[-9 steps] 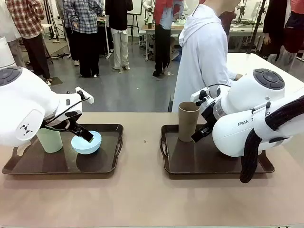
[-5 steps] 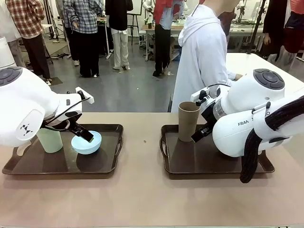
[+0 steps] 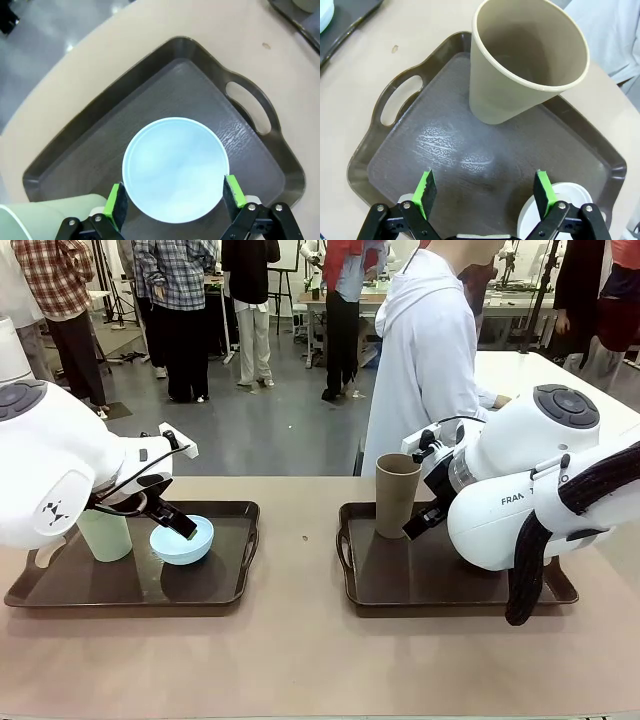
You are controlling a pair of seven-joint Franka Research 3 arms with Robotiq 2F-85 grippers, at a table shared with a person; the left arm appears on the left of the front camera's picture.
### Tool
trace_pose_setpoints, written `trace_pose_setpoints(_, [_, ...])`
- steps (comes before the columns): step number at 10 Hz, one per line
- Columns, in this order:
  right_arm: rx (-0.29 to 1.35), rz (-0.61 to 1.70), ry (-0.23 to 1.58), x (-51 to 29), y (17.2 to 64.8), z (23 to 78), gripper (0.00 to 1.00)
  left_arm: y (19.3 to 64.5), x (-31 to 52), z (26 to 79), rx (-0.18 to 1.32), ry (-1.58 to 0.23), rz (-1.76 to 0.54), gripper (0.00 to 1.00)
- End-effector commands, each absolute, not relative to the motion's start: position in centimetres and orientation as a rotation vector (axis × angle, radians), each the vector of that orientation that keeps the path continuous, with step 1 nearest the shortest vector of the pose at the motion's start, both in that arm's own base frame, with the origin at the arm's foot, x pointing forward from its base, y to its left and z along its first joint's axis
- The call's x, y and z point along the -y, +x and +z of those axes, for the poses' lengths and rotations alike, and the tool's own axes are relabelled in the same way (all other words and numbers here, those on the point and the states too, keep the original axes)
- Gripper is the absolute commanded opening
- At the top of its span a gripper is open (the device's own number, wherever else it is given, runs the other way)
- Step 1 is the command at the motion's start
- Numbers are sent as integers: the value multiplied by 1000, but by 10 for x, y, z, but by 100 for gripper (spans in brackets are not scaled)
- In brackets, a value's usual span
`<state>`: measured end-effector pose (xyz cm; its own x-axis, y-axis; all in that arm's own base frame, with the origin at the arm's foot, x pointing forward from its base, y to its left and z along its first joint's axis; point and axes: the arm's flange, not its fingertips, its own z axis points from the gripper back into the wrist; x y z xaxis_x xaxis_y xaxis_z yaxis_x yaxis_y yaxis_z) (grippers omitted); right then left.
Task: Set up a tray with a mat and arrange the tableware.
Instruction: Pick up the Picnic Bowl and Reusable plastic cup from the Handle tray in front of the human's position and hold them in the air.
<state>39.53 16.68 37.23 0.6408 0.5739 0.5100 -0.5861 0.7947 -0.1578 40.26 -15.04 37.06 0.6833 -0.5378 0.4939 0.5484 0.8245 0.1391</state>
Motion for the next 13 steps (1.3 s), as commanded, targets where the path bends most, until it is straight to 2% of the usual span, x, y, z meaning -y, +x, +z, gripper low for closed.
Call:
trace_pose_setpoints(1, [573, 661, 23, -167, 395, 372, 100, 403, 151, 372, 551, -21, -608, 100])
trace_pose_setpoints(6, [573, 661, 23, -167, 395, 372, 100, 403, 150, 371, 547, -21, -609, 100])
trace_pose_setpoints(7, [544, 645, 26, -162, 382, 379, 100, 391, 144, 380, 541, -59, -617, 100])
trace_pose_setpoints(10, [460, 574, -48, -150, 309, 418, 100, 331, 132, 429, 433, -49, -649, 100])
trace_pose_setpoints(13, [400, 503, -77, -122, 228, 434, 100, 274, 107, 439, 190, -70, -664, 100])
